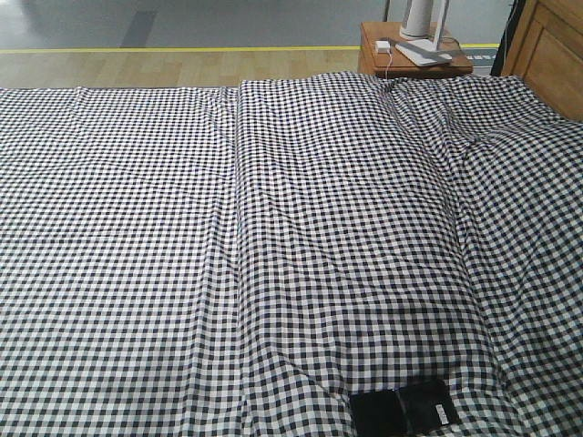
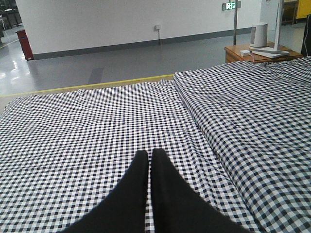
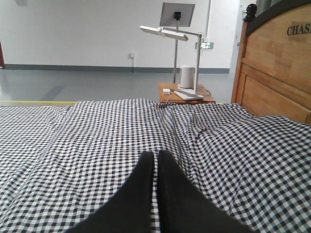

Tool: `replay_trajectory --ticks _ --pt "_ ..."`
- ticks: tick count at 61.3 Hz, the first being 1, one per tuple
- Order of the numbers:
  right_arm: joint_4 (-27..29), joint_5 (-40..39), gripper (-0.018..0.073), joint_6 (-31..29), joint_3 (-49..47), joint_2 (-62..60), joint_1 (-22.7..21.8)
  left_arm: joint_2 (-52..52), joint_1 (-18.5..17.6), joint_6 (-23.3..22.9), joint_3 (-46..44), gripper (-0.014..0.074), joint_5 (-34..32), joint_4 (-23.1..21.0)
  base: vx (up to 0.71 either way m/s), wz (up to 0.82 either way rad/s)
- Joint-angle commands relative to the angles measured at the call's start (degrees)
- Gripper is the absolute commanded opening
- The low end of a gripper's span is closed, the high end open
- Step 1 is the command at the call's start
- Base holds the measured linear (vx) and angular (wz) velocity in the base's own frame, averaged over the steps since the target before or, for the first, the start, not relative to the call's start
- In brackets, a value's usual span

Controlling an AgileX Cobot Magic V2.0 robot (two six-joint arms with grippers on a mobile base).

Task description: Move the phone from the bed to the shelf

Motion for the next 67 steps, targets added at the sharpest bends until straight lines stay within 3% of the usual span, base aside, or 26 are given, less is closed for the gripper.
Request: replay_trajectory --ticks 1,67 --pt "-0.53 -4.13 -0.0003 -0.13 0.48 -0.62 -0.15 -0.56 -0.12 -0.22 -1.46 0.0001 -4.19 -0.26 0.0 0.0" --pt "-0.53 -4.43 -0.0003 -0.13 0.48 -0.62 -0.15 -0.56 -0.12 -0.22 -1.46 0.0001 -4.19 -0.26 0.0 0.0"
